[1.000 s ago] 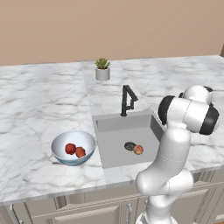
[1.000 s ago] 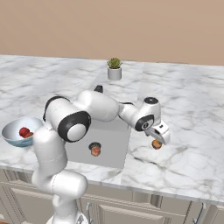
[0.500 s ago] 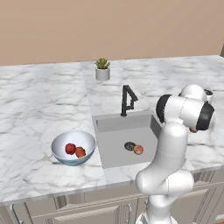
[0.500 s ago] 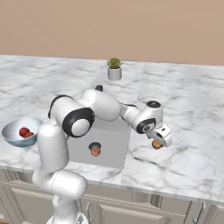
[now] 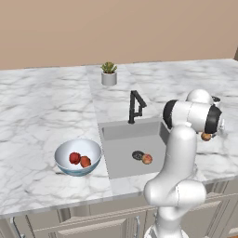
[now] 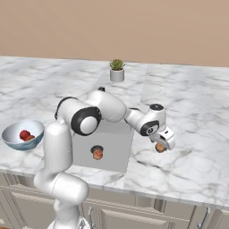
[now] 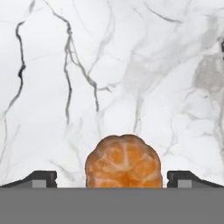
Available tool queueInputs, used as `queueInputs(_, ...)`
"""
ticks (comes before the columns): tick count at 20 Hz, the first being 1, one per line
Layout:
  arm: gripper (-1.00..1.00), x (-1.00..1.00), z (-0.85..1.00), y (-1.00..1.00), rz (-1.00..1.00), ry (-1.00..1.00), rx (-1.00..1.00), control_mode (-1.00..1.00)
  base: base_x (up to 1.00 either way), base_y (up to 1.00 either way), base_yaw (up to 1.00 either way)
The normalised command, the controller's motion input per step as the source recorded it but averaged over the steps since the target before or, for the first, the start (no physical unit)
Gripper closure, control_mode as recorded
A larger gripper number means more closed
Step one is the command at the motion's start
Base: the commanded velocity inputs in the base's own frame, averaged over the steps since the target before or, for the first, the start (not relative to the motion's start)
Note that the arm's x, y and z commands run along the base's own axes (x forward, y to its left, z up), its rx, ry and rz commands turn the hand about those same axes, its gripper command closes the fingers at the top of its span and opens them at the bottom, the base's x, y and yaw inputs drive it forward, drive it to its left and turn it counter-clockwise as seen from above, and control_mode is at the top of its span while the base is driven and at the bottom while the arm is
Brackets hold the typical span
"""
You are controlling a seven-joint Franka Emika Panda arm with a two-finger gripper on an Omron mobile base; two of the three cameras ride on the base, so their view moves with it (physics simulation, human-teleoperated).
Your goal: There is a mixed pile of frozen fruits and vegetables on the counter. Locate all the frozen vegetables and place the items in a bowl on the counter. Take all the frozen fruits and defrost them in a running sink.
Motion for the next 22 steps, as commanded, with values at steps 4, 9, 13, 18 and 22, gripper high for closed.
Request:
queueInputs(4,-1.00,0.14,-0.30,-0.09,0.00,0.04,0.00,-1.00,0.00,0.00,0.00)
queueInputs(9,1.00,0.04,-0.16,-0.03,0.00,0.01,0.01,-1.00,0.00,0.00,0.00)
queueInputs(13,1.00,0.00,-0.13,0.00,-0.02,0.02,0.01,-1.00,0.00,0.00,0.00)
queueInputs(18,1.00,0.00,-0.02,0.00,-0.04,0.04,0.01,-1.00,0.00,0.00,0.00)
queueInputs(22,1.00,-0.08,0.38,0.20,0.00,-0.10,-0.04,-1.00,0.00,0.00,0.00)
